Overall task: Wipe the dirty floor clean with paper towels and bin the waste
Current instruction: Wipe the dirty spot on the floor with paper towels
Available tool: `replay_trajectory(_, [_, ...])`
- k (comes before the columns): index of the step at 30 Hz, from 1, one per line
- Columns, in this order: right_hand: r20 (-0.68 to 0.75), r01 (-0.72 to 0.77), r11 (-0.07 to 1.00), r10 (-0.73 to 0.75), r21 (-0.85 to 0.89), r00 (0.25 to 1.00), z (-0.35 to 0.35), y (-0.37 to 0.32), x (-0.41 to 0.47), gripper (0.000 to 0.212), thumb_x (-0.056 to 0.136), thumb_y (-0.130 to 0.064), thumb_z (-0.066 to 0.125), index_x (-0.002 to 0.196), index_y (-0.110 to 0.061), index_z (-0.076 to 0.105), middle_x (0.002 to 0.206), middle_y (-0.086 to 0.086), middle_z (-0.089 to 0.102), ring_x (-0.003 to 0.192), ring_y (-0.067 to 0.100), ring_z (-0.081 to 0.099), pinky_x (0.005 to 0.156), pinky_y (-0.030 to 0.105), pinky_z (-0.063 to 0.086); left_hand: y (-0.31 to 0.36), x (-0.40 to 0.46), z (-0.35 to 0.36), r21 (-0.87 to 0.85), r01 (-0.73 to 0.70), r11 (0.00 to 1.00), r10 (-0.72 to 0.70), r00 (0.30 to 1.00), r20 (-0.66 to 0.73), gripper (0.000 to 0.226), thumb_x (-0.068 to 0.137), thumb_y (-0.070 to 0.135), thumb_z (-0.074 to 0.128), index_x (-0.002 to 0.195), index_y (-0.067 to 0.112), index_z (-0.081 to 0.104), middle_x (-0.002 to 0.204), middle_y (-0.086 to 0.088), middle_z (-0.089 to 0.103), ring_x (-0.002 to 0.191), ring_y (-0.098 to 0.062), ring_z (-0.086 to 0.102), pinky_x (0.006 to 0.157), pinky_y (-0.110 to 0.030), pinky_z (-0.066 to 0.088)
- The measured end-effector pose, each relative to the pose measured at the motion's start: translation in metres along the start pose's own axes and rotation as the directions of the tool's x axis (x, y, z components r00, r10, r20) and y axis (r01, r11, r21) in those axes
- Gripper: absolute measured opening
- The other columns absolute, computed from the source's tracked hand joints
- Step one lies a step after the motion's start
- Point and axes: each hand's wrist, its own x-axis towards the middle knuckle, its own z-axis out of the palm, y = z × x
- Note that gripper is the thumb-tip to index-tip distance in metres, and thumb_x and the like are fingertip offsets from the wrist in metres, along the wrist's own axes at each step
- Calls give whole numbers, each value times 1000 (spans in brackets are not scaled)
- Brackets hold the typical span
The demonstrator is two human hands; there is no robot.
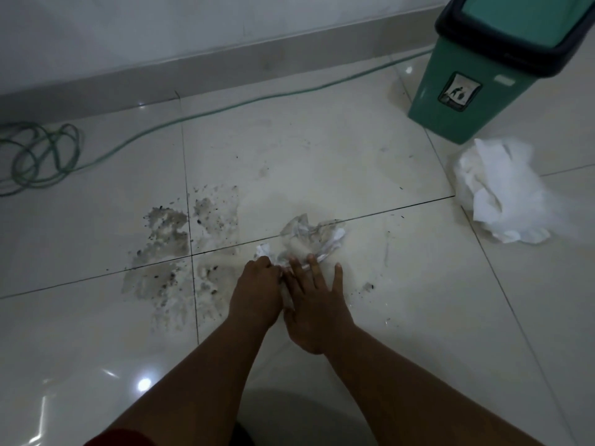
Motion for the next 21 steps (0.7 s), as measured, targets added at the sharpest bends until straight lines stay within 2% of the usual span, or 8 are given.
replay_trajectory(5, [-41,-18,999,19,31,999,1,22,-22,69,90,-50,39,156,-35,21,167,10,-10,153,34,-14,114,70,-6,9,-17,2,-207,-52,977,51,999,-14,27,86,9,55,97,20,77,91,-6,68,87,-25,63,78,-33,52])
replay_trajectory(7, [-52,-22,999,24,41,998,-4,32,-25,66,91,-49,39,154,-40,23,167,12,-11,152,35,-15,114,70,-6,8,-20,-3,-327,-31,944,19,999,-38,27,84,6,58,97,19,78,90,-2,75,83,-20,69,75,-21,52])
replay_trajectory(9, [-68,-25,998,28,50,997,-10,35,-23,63,92,-51,37,153,-40,25,166,15,-13,152,37,-17,114,70,-7,5,-21,-10,-431,23,902,-65,994,-83,29,84,3,60,105,17,75,92,-1,77,80,-12,70,73,-6,45])
replay_trajectory(10, [-79,-24,998,28,58,996,-13,33,-22,64,92,-51,37,154,-40,23,166,15,-14,151,38,-18,114,70,-7,3,-20,-13,-456,45,889,-101,990,-99,32,84,1,61,108,16,74,92,-2,77,79,-10,70,72,-4,44])
replay_trajectory(13, [-85,19,997,-12,76,996,-17,14,-17,69,96,-51,35,158,-37,9,166,12,-17,150,40,-20,113,70,-10,-4,-13,-18,-472,90,877,-179,973,-147,37,82,-4,57,111,13,73,96,-6,75,89,-19,70,83,-20,49])
replay_trajectory(15, [-53,41,997,-38,71,998,-15,-1,-17,68,98,-50,32,159,-33,7,166,7,-17,150,38,-23,112,69,-15,-6,-8,-20,-459,107,882,-194,970,-148,37,83,-6,55,113,10,72,102,-10,74,95,-24,69,89,-26,48])
replay_trajectory(18, [7,9,998,-10,64,1000,-10,-15,-20,71,99,-53,27,160,-26,5,168,2,-12,151,34,-21,112,67,-19,-8,-5,-18,-427,90,900,-149,983,-106,35,83,-4,57,111,9,72,104,-10,74,97,-24,68,88,-23,46])
replay_trajectory(21, [0,-9,997,9,71,1000,-5,-20,-28,73,98,-54,30,160,-22,9,168,3,-9,152,33,-19,112,69,-15,-5,-4,-11,-445,107,889,-143,988,-49,29,86,3,61,111,15,72,100,-3,74,92,-16,68,83,-19,49])
